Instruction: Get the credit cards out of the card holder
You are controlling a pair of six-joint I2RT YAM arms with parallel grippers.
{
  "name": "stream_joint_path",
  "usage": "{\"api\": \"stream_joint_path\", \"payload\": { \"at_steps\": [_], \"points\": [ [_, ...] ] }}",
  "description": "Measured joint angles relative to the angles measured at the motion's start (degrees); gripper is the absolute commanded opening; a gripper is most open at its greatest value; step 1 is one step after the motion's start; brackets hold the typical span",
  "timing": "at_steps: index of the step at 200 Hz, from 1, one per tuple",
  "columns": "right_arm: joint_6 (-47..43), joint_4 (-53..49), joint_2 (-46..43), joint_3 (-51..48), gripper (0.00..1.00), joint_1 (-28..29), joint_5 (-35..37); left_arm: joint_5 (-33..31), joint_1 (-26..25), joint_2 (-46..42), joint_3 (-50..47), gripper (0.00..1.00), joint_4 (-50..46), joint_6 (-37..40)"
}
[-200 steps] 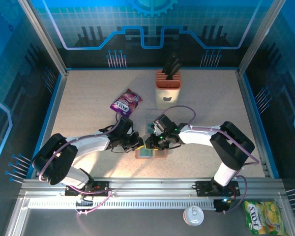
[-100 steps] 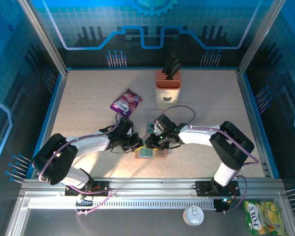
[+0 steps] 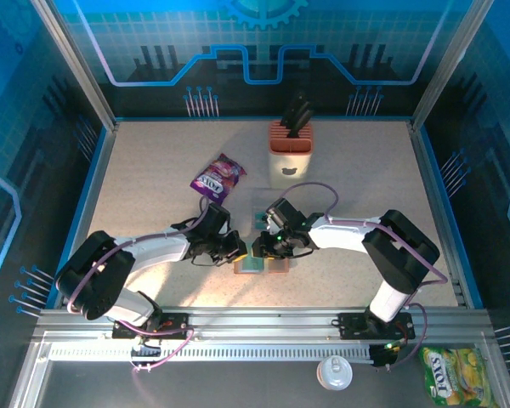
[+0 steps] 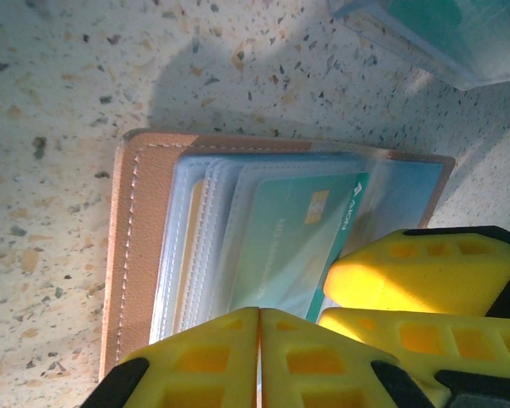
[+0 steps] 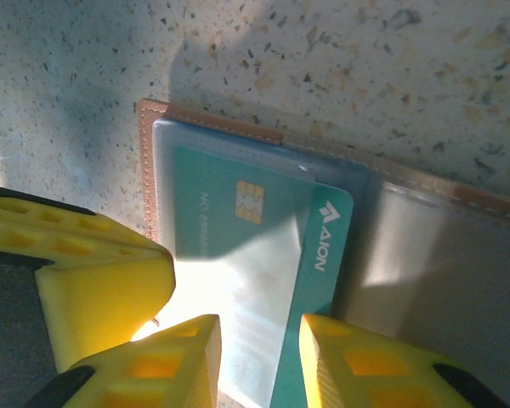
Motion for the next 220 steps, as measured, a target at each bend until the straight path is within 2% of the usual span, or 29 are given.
{"api": "stream_joint_path", "payload": {
  "at_steps": [167, 220],
  "points": [
    [-0.83, -2.97, -3.67, -0.02, 0.32, -0.63, 1.20, -0.02, -0.07, -0.13, 1.57, 0.10, -1.51, 0.00],
    [-0.83, -2.97, -3.82, -0.13, 0.32, -1.03, 1.20, -0.20, -3.26, 0.28, 2.84, 0.10, -1.46, -0.17]
  ]
}}
